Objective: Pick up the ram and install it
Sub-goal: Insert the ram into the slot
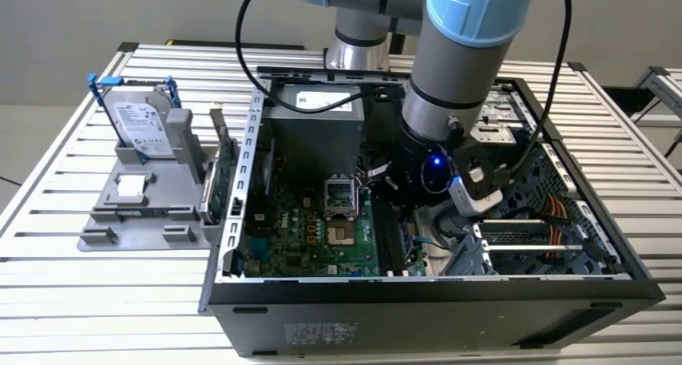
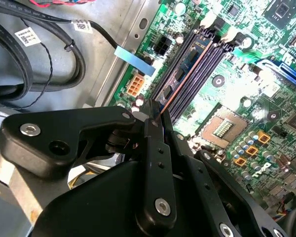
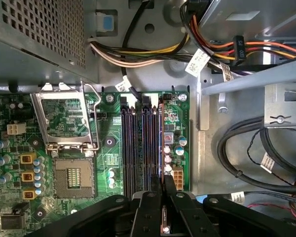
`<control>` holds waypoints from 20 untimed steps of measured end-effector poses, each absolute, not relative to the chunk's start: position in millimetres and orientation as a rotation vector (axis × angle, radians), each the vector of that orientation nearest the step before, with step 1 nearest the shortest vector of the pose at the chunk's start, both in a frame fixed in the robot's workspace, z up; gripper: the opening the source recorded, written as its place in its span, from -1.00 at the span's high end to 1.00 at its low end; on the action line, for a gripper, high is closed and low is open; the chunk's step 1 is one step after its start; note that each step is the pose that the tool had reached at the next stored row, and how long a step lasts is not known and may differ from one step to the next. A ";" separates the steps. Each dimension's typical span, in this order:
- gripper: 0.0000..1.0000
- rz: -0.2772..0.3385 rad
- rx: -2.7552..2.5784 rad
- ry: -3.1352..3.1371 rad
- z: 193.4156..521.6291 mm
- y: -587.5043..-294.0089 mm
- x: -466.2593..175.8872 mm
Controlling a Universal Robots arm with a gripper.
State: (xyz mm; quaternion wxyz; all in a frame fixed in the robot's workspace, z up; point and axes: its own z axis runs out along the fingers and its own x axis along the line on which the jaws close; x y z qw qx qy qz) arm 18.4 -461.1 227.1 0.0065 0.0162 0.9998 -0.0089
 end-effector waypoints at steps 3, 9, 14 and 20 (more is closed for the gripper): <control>1.00 -0.028 0.049 3.128 226.2 -462.1 18.3; 1.00 -0.028 0.048 3.128 225.5 -464.0 18.3; 1.00 -0.028 0.045 3.128 225.3 -465.3 16.8; 1.00 -0.028 0.043 3.128 223.9 -466.3 15.8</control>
